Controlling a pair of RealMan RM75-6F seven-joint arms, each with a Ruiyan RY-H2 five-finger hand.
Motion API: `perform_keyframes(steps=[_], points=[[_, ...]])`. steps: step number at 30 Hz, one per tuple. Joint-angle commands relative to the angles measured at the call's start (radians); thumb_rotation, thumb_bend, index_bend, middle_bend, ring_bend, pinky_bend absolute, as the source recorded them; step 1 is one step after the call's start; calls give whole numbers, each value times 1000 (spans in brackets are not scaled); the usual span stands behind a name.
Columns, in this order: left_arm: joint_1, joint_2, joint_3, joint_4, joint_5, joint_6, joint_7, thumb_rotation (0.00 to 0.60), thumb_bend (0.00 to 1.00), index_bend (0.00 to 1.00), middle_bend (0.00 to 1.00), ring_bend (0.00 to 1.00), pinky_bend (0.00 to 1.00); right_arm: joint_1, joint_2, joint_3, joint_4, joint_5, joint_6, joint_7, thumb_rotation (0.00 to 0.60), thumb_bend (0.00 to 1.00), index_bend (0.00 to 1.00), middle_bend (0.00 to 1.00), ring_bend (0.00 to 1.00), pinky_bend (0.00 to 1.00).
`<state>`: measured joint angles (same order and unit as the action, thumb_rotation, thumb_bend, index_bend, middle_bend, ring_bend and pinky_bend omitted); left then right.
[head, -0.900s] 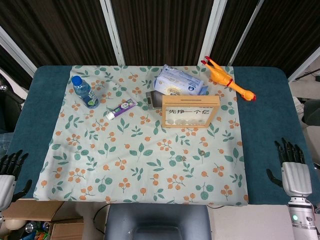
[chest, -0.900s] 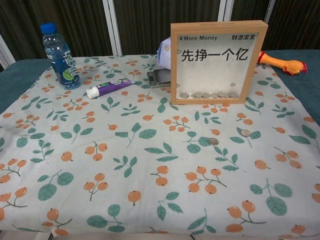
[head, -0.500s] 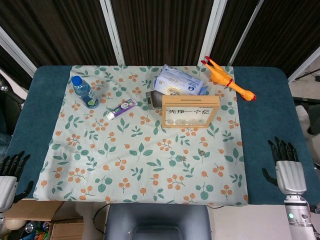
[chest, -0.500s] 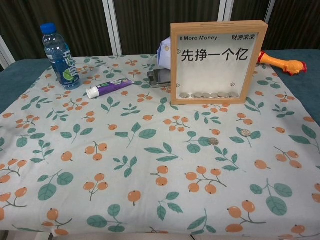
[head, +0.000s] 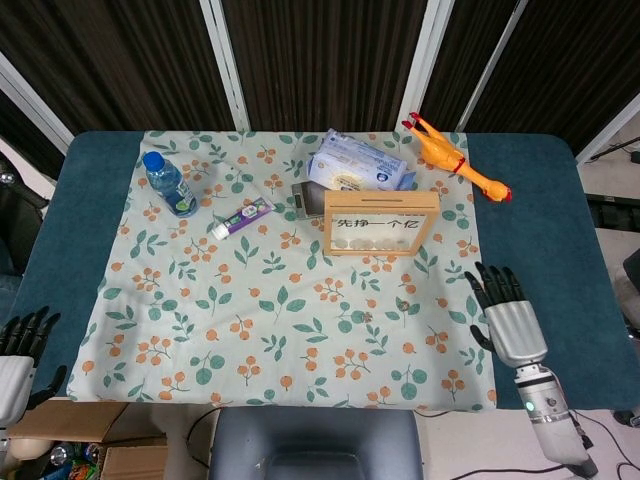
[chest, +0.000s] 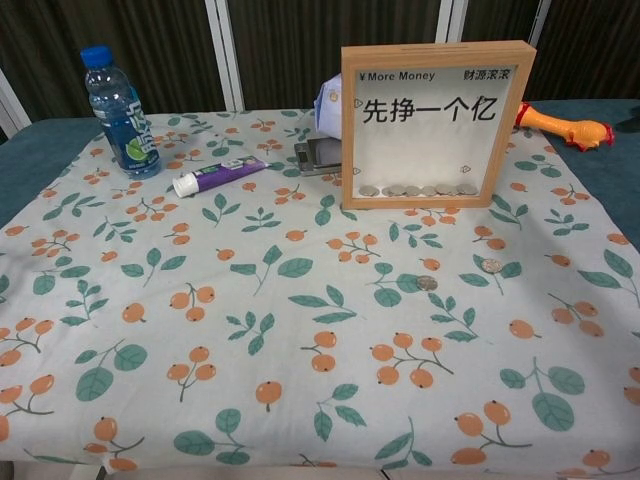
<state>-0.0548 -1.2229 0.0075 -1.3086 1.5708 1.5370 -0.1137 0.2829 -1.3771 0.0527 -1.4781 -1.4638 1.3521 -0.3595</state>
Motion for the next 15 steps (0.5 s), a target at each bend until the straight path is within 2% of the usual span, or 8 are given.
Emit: perform_keyframes(steps=[1, 6, 10, 12, 15], points=[[-3, -3, -2, -4, 5, 2, 3, 600, 376, 0, 0, 0, 0, 46, -66, 18, 25, 21, -66, -78, 600, 429, 0, 0, 0, 0], [-11, -10, 0, -11, 14, -4, 13, 600, 378, 0, 0, 0, 0, 77, -140, 30, 57, 78, -137, -123, 600, 428, 0, 0, 0, 0], [-14, -14, 1, -5, 10, -13, 10, 600, 378, 0, 0, 0, 0, 93, -192, 41, 96, 96, -159, -106, 600, 428, 5, 0, 0, 0], [-16, -15, 1, 0, 9, -17, 7, 600, 380, 0, 0, 0, 0, 99, -217, 47, 124, 97, -159, -93, 600, 428, 59, 0, 0, 0], [-19, -15, 0, 4, 8, -21, -1, 600, 383, 0, 0, 0, 0, 108, -252, 55, 165, 97, -157, -75, 600, 429, 255, 0, 0, 0]])
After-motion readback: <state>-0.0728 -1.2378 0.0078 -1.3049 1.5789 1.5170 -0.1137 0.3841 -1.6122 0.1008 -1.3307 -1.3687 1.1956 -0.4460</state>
